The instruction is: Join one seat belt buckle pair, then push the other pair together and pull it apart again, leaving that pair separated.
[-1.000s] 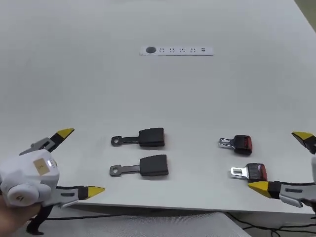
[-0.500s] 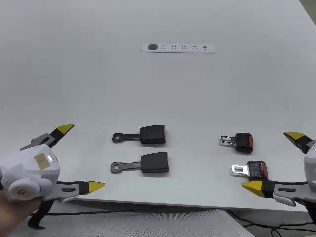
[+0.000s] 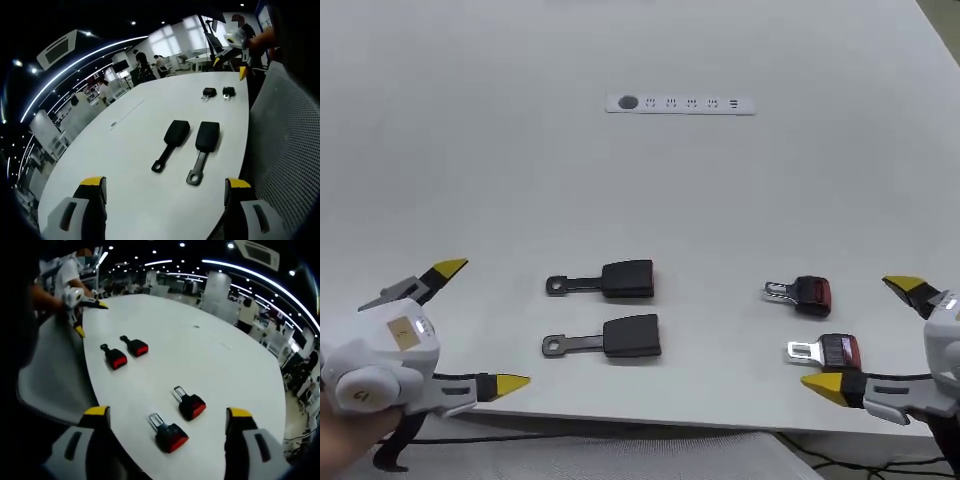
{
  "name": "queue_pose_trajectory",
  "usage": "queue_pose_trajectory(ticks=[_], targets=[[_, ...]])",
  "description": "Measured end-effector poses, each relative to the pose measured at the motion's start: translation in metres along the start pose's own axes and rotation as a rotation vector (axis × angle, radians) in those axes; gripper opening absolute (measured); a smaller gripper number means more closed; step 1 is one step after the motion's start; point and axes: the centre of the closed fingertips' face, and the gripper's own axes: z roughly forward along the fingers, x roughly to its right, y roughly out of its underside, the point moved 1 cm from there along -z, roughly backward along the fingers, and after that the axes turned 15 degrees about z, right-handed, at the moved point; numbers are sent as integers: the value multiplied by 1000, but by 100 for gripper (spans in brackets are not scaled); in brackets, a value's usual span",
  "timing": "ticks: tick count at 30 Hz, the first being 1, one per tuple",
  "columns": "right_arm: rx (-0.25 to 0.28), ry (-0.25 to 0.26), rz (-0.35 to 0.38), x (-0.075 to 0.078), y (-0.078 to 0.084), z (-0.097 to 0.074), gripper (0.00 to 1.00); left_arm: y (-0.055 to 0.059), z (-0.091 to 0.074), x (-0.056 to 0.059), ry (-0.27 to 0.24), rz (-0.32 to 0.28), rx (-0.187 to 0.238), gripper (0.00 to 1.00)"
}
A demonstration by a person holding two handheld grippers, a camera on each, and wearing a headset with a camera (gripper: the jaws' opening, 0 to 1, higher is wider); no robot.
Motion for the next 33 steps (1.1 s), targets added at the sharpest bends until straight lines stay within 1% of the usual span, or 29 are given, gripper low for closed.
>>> queue_pose_trajectory(ticks=[9,12,18,19,21,22,23,26,29,31,33], targets=[[2,5,-2,2,-2,-1,97,1,0,0,0,0,1,100],[12,28,4,6,-3,-1,100,1,0,1,4,5,1,100],[2,26,-8,6,1,-1,100,1,0,3,11,9,-2,100],[1,25,-1,5,1,-2,100,1,0,3,10,11,-1,100],[23,4,67,3,0,-2,99,1,0,3,8,12,-1,100],[26,7,80,5,-1,-2,98,1,0,3,10,11,-3,100],[27,14,81,8,0,-2,98,2,0,3,11,10,-5,100],[21,26,72,8,2,-2,97,2,1,5,18,18,-6,99],[19,27,74,8,3,-2,97,2,1,5,17,21,-8,99],[38,12,120,4,1,-2,96,3,1,5,14,18,-10,99],[39,14,126,4,0,-4,95,4,1,5,16,16,-15,99]])
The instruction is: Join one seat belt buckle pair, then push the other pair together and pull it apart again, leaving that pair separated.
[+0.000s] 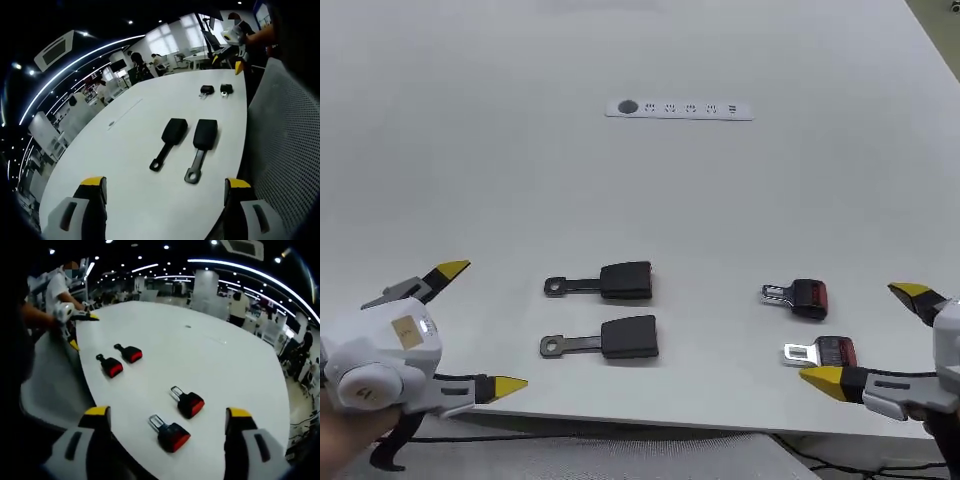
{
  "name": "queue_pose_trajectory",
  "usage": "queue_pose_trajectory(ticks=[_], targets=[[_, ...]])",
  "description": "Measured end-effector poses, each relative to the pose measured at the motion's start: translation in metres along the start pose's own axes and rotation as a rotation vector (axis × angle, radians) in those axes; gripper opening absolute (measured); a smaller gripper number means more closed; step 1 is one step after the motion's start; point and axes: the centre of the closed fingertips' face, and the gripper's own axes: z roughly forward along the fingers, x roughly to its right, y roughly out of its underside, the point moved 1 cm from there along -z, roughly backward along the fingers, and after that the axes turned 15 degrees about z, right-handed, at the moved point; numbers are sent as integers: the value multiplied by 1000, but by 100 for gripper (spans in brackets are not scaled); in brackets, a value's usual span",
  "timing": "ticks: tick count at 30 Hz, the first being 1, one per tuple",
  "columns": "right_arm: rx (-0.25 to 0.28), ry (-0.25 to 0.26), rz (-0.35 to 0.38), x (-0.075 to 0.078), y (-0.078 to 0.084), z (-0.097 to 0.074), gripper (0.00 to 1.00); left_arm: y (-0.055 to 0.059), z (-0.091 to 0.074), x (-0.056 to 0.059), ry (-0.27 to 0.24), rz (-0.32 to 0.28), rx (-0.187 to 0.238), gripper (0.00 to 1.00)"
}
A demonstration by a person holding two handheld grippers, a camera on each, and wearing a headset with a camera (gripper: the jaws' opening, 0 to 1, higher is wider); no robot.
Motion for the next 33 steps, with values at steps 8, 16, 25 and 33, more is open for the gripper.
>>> queue_pose_trajectory(ticks=[8,16,25,33], targets=[[42,11,71,6,-9,-8,93,1,-1,-2,-12,0,-4,99],[-26,30,-56,3,2,-12,92,0,-3,2,18,19,-29,91],[-59,-16,-136,2,6,-20,78,-7,-4,6,77,40,-49,90],[-74,-10,-223,12,11,-24,76,-16,20,17,157,84,-95,87]])
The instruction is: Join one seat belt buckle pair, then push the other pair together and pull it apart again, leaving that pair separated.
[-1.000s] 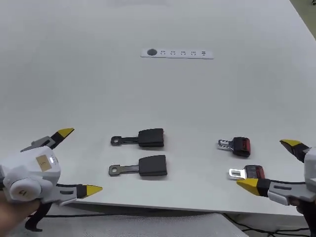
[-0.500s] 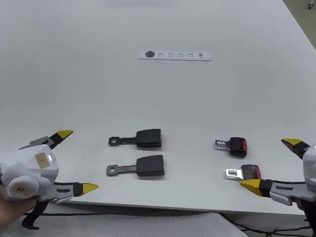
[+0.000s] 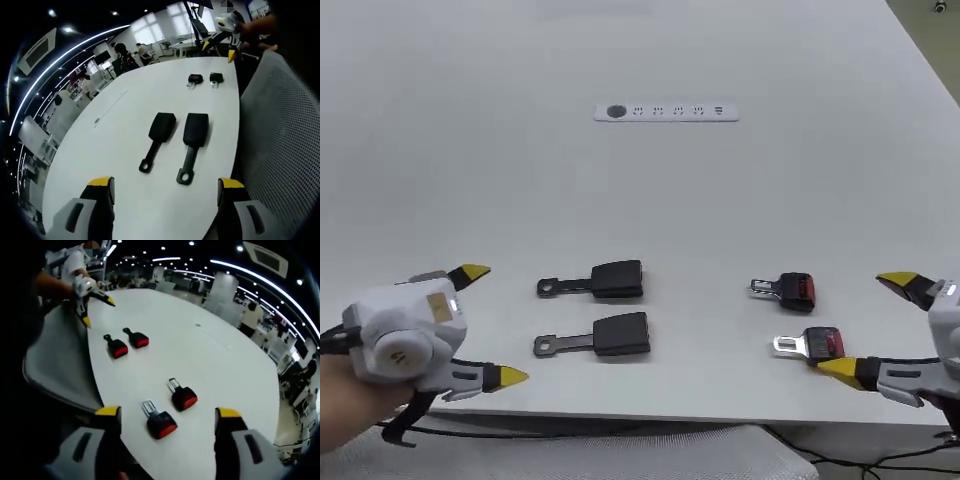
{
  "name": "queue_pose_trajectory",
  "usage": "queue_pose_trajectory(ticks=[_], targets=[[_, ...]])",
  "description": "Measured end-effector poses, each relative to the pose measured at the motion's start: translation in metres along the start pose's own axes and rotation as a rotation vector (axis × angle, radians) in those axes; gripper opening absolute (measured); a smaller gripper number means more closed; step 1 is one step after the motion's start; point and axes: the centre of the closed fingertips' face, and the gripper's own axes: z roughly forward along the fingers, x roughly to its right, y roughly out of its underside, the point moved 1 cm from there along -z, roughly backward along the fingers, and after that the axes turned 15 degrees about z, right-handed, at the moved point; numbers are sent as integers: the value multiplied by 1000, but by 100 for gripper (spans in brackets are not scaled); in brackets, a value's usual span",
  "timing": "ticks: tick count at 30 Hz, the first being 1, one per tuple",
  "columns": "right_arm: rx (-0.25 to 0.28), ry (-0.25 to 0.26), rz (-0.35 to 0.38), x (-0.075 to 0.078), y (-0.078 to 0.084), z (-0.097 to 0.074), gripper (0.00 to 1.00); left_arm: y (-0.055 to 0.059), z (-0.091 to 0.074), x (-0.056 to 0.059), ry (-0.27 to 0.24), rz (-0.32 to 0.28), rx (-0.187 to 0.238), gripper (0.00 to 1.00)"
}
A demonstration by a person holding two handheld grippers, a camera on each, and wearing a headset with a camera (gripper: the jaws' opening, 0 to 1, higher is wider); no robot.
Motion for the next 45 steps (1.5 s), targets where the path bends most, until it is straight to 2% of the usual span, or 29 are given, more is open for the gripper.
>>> queue_pose_trajectory(ticks=[6,10,12,13,15,18,21,26,30,34,40,45], targets=[[-31,-59,-38,-8,9,3,64,-14,12,4,44,19,15,85],[-59,-78,-64,-7,16,9,61,-18,22,5,76,44,15,83],[-68,-86,-77,-6,19,10,59,-20,27,7,101,42,17,78],[-70,-90,-78,-6,19,11,58,-20,30,8,110,47,19,74],[-80,-97,-86,-6,20,12,57,-24,36,9,118,60,24,73],[-84,-110,-103,-8,17,14,55,-36,47,14,134,58,54,73],[-100,-128,-132,-11,15,17,50,-42,59,21,169,92,59,66],[-132,-169,-160,-16,17,24,45,-53,74,26,207,95,68,59],[-161,-190,-192,-17,23,33,44,-48,87,34,263,92,27,53],[-193,-206,-193,-12,32,42,38,-48,96,34,269,92,25,51],[-261,-227,-229,-4,48,56,38,-49,104,42,316,101,8,49],[-299,-247,-245,1,54,65,36,-52,109,43,329,127,7,46]])
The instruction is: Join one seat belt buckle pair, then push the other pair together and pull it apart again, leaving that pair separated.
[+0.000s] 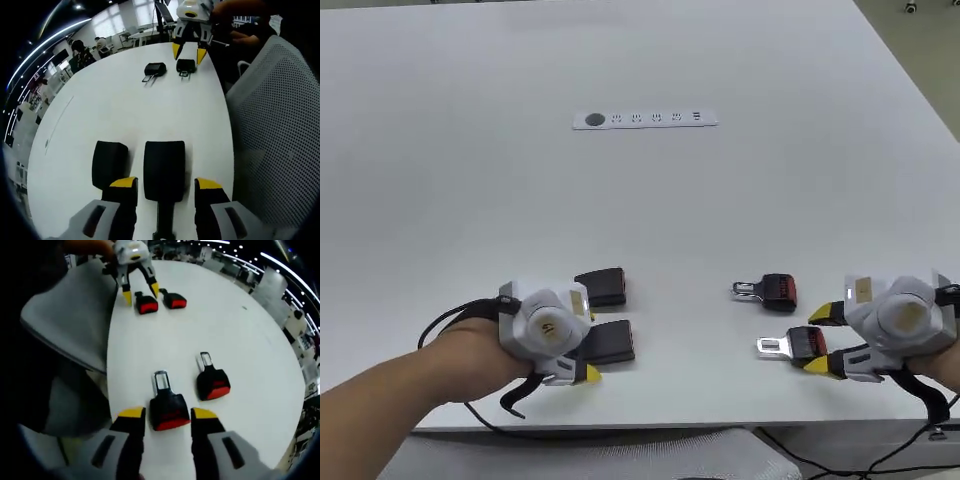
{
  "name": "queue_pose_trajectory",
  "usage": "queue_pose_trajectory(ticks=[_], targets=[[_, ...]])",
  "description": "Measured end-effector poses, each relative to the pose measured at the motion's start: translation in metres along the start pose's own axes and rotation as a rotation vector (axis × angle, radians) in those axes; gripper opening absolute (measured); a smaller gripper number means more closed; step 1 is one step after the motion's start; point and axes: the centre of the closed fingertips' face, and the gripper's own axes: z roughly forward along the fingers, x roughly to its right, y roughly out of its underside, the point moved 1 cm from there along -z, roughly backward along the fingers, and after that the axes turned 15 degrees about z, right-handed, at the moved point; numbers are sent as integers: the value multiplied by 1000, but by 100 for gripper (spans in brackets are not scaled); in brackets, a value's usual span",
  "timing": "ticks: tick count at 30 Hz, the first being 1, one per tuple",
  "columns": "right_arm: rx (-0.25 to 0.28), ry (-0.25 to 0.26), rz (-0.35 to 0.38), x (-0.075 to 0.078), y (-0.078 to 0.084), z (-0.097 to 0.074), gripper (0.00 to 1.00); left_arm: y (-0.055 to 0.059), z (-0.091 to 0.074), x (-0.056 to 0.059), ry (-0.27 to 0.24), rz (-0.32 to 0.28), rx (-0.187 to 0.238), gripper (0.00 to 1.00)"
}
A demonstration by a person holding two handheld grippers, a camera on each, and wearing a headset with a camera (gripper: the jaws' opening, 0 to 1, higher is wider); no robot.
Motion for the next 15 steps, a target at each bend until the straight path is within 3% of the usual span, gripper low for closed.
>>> queue_pose_trajectory(ticks=[5,15], targets=[[-59,-41,0,5,14,10,38,0,4,0,34,4,-3,43],[-71,-84,7,9,16,13,35,1,4,1,79,56,-43,38]])
